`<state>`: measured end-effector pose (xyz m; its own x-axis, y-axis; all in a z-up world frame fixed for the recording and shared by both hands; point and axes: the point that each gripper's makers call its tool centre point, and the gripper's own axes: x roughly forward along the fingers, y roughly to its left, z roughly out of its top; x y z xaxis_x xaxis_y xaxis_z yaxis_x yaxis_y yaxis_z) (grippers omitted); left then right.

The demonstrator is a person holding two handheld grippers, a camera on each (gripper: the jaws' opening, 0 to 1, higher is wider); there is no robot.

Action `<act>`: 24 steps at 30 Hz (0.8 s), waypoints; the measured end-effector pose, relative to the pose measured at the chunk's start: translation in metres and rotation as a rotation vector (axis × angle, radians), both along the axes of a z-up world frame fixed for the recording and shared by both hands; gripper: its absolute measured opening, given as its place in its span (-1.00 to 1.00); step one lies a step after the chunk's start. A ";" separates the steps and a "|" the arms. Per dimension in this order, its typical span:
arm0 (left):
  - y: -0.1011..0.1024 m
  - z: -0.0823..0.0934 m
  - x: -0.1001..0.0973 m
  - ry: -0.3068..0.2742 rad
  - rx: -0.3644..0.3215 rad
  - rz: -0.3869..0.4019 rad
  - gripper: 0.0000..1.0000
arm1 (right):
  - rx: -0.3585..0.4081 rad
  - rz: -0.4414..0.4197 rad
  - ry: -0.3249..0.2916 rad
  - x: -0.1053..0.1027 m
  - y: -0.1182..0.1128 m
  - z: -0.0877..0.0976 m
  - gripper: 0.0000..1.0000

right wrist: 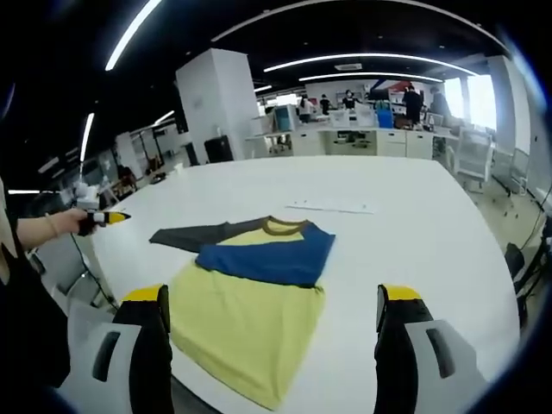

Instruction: Fold the garment on the visible template until the final outline fits inside the template.

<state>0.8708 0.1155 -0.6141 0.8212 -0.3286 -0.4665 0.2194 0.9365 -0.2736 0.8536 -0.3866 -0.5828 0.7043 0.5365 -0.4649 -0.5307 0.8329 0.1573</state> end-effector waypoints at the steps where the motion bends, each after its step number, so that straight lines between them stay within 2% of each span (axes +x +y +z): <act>1: 0.004 -0.003 0.004 0.003 0.002 0.008 0.73 | 0.000 0.000 0.007 0.001 0.000 -0.003 0.99; 4: 0.013 -0.013 0.011 0.029 0.017 0.028 0.66 | -0.010 0.000 0.027 0.002 0.001 -0.012 0.99; 10: 0.028 -0.030 0.025 0.064 0.022 0.059 0.55 | -0.007 -0.004 0.037 0.009 0.002 -0.018 0.99; 15: 0.042 -0.041 0.035 0.074 0.028 0.095 0.45 | -0.015 -0.005 0.050 0.011 -0.001 -0.024 0.99; 18: 0.057 -0.050 0.045 0.076 0.035 0.107 0.44 | -0.017 -0.010 0.058 0.012 -0.002 -0.027 0.99; 24: 0.074 -0.065 0.054 0.096 0.049 0.127 0.39 | -0.016 -0.016 0.078 0.012 -0.003 -0.035 0.99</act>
